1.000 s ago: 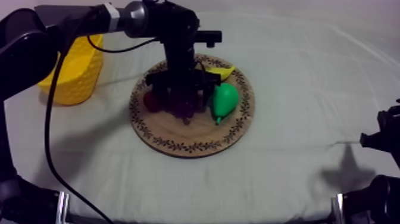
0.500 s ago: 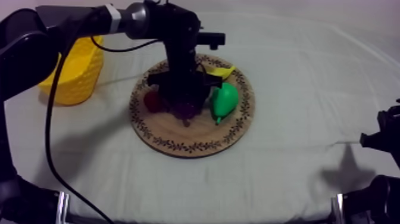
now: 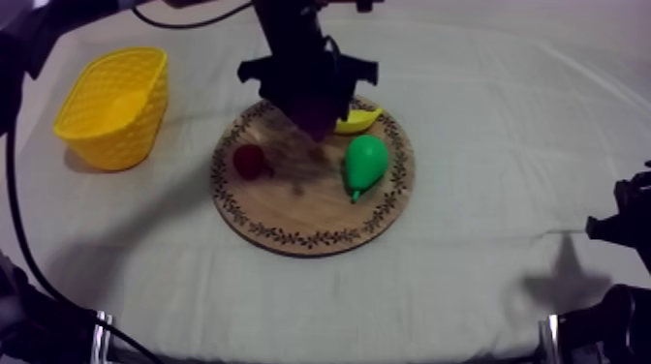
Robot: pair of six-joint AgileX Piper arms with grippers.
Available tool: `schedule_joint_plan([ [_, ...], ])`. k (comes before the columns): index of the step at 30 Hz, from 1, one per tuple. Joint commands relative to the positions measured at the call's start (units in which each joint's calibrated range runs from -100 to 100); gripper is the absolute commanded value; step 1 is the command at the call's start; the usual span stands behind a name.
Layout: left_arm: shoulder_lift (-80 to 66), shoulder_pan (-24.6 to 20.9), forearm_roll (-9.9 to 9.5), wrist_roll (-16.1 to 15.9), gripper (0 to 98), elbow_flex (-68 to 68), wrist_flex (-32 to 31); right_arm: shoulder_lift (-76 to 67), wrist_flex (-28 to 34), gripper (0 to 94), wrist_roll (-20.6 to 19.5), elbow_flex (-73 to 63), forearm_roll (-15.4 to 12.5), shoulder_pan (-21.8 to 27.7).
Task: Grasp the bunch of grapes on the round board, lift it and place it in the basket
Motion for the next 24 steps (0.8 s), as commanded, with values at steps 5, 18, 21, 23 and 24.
schedule_joint_plan([
  [5, -5.03, -1.38, -1.02, -1.08, 39.1, -2.17, 2.86, 0.01, -0.02, 0.3, 0.02, -0.05, -0.01, 0.01],
  [18, -10.01, -13.73, -3.93, -5.58, 40.5, 4.31, 3.29, 0.01, -0.02, 0.3, 0.02, -0.05, -0.01, 0.01],
  [21, -10.92, -17.89, -4.20, -6.92, 40.5, 5.91, 3.20, 0.01, -0.02, 0.3, 0.02, -0.05, -0.01, 0.01],
  [23, -11.28, -20.62, -4.47, -7.70, 40.6, 6.88, 3.17, 0.01, -0.02, 0.3, 0.02, -0.05, -0.01, 0.01],
  [24, -11.36, -21.94, -4.61, -8.05, 40.6, 7.34, 3.16, 0.01, -0.02, 0.3, 0.02, -0.05, -0.01, 0.01],
])
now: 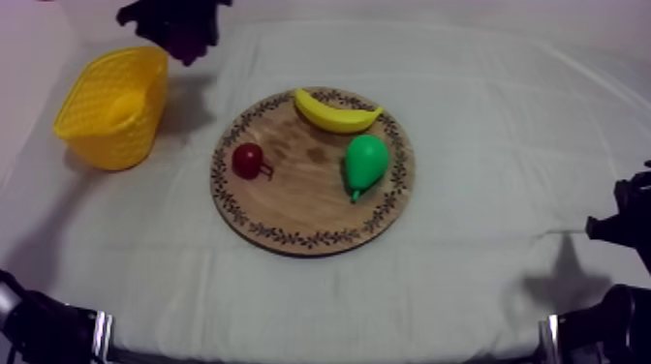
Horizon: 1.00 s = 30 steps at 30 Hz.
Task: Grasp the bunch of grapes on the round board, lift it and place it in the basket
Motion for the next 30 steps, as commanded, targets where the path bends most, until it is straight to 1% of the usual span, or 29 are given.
schedule_joint_plan([
  [1, -0.03, -5.34, -0.25, -0.80, 40.6, 0.81, -0.06, 0.01, -0.02, 0.3, -0.03, -0.05, -0.01, 0.01],
  [6, 0.39, -10.35, -1.24, -2.10, 40.6, 2.34, -0.23, 0.01, -0.02, 0.3, -0.03, -0.05, -0.01, 0.01],
  [11, 1.09, -13.30, -2.08, -2.98, 40.5, 2.95, -0.35, 0.01, -0.02, 0.3, -0.03, -0.05, -0.01, 0.01],
  [18, 3.20, -14.44, -2.42, -3.35, 40.3, 3.05, -0.83, 0.01, -0.02, 0.3, -0.03, -0.05, -0.01, 0.01],
  [26, 7.22, -14.88, -1.80, -2.72, 40.9, 5.22, -3.29, 0.01, -0.02, 0.3, -0.03, -0.05, -0.01, 0.01],
  [27, 7.66, -14.95, -1.73, -2.55, 42.3, 5.54, -3.54, 0.01, -0.02, 0.3, -0.03, -0.05, -0.01, 0.01],
  [28, 8.05, -15.01, -1.66, -2.38, 46.3, 5.89, -3.79, 0.01, -0.02, 0.3, -0.03, -0.05, -0.01, 0.01],
  [30, 8.60, -15.11, -1.45, -2.11, 57.9, 6.70, -4.39, 0.01, -0.02, 0.3, -0.03, -0.05, -0.01, 0.01],
])
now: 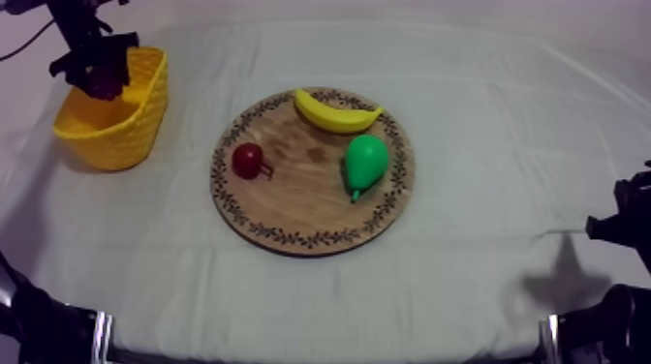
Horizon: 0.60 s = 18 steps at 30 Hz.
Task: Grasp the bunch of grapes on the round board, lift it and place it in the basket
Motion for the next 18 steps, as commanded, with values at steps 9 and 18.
schedule_joint_plan([
  [9, -0.25, -0.60, 1.39, -0.53, 89.8, 2.27, -5.14, 0.01, -0.02, 0.3, 0.01, -0.05, -0.01, 0.01],
  [18, -7.01, 0.11, 1.45, -0.95, 86.5, 6.84, -7.80, 0.01, -0.02, 0.3, 0.01, -0.05, -0.01, 0.01],
])
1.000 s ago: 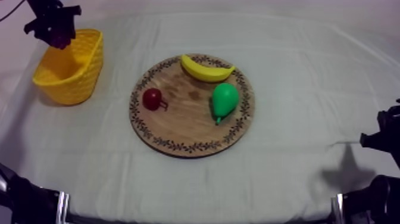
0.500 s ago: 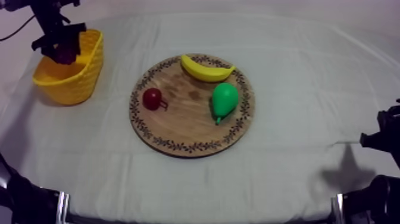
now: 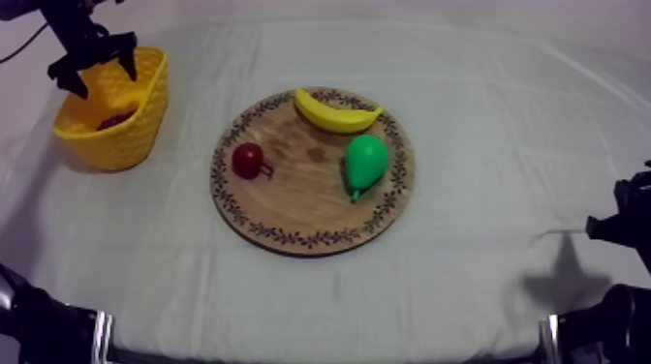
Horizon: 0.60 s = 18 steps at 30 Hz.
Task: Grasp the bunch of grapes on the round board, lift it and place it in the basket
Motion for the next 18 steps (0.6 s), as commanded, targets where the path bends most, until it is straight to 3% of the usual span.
schedule_joint_plan([
  [1, -2.77, 0.34, -0.01, 0.06, 83.0, 1.24, -0.25, 0.01, -0.02, 0.3, 0.01, -0.05, -0.01, 0.01],
  [9, -14.62, 1.54, 0.63, -0.37, 53.0, 9.83, -2.85, 0.01, -0.02, 0.3, 0.01, -0.05, -0.01, 0.01],
  [18, -31.50, 1.80, 4.25, -5.82, 19.4, 27.13, -13.39, 0.01, -0.02, 0.3, 0.01, -0.05, -0.01, 0.01],
])
